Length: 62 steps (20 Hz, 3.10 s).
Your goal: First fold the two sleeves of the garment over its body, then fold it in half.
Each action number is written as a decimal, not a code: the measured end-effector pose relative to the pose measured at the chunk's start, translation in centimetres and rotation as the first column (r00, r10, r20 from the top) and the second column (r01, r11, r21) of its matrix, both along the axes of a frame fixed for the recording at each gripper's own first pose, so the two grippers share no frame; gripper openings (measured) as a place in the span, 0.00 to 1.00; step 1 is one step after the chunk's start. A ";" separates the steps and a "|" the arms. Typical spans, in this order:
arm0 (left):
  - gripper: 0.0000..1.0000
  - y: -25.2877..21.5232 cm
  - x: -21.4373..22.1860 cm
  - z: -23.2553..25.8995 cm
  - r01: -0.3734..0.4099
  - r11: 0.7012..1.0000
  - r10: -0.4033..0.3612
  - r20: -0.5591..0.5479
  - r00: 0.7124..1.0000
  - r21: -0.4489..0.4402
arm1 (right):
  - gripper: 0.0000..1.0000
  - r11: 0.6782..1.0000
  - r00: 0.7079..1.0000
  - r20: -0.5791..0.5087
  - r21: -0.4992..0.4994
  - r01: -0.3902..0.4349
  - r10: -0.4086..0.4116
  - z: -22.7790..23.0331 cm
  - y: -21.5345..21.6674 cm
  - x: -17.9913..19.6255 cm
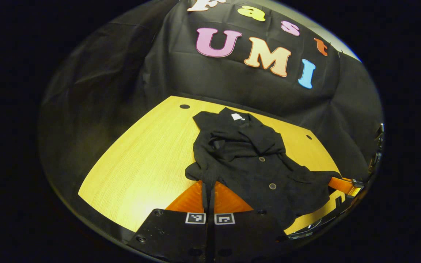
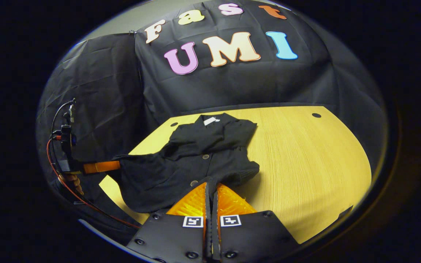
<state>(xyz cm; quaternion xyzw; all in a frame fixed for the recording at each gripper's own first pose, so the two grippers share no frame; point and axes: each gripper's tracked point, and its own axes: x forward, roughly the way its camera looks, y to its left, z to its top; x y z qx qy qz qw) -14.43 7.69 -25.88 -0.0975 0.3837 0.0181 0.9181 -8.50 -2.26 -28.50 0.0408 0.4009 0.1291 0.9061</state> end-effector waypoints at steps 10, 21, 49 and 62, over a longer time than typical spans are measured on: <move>0.00 0.0 6.4 3.4 0.039 0.999 -0.035 0.104 0.994 -0.032 | 0.03 0.999 0.993 0.117 0.029 0.020 -0.023 4.8 2.0 6.5; 0.00 0.6 13.9 4.4 0.068 0.997 -0.061 0.163 0.985 -0.035 | 0.00 0.999 0.981 0.191 0.042 0.033 -0.040 7.5 3.2 14.2; 0.00 3.9 30.0 0.0 0.112 0.993 -0.102 0.195 0.976 -0.043 | 0.03 0.986 0.962 0.225 -0.024 0.165 -0.155 5.7 2.2 30.6; 0.93 8.8 31.5 8.5 -0.090 0.957 -0.037 0.424 0.905 0.276 | 0.98 0.924 0.833 0.502 -0.153 0.350 -0.232 12.5 -0.8 31.0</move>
